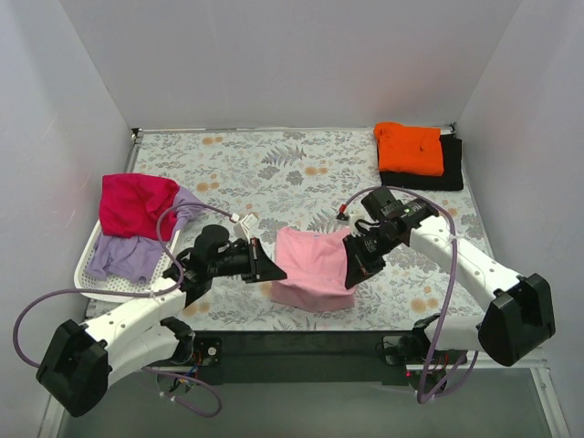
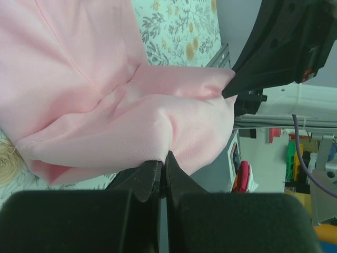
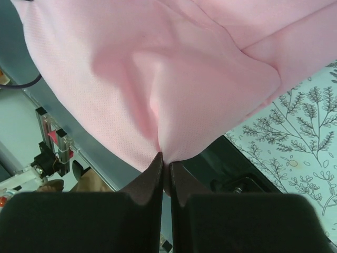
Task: Fold and stack the t-shirts
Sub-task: Fold the tshirt
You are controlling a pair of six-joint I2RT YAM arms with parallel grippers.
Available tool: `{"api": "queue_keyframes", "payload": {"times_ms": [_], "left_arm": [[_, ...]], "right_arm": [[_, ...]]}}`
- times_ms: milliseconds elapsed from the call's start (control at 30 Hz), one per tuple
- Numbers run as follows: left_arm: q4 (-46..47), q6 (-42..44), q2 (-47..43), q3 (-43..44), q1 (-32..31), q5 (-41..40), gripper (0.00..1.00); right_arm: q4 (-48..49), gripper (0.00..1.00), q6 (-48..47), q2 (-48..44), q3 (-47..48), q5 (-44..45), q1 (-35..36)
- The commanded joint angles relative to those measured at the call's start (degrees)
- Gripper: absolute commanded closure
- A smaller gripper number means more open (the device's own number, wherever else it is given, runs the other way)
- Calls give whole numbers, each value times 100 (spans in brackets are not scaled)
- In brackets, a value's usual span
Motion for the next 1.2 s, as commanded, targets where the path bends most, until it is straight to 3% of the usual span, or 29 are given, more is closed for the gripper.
{"api": "queue_keyframes", "payload": {"times_ms": [0, 300, 733, 833, 867, 933, 1000, 1033, 1100, 1167], "left_arm": [[778, 58, 187, -161, 352, 355, 100], [2042, 15, 1390, -267, 704, 715, 100], [2756, 67, 2762, 180, 1240, 901, 100], [2598, 85, 2912, 461, 1337, 629, 100], [2554, 111, 3000, 558, 1364, 402, 86], [2335, 155, 3062, 752, 1381, 189, 68], [2107, 269, 3027, 1051, 1373, -161, 28], [2027, 322, 2983, 1156, 1381, -285, 10], [1599, 540, 2861, 1472, 1381, -688, 5], [1456, 629, 2711, 1578, 1373, -918, 5]], "right_arm": [[216, 99, -258, 173, 225, 119, -172], [1120, 99, -91, 542, 68, 234, -612], [2615, 99, 365, 1140, -179, 629, -823], [2948, 89, 515, 1184, -214, 910, -963], [3037, 72, 550, 1184, -214, 1041, -1033], [3239, 61, 620, 1149, -205, 1130, -1087], [3327, 36, 682, 1027, -127, 1288, -1166], [3380, 14, 700, 965, -100, 1341, -1192], [3381, 2, 718, 728, 22, 1569, -1262], [3380, 2, 718, 396, 49, 1832, -1263]]}}
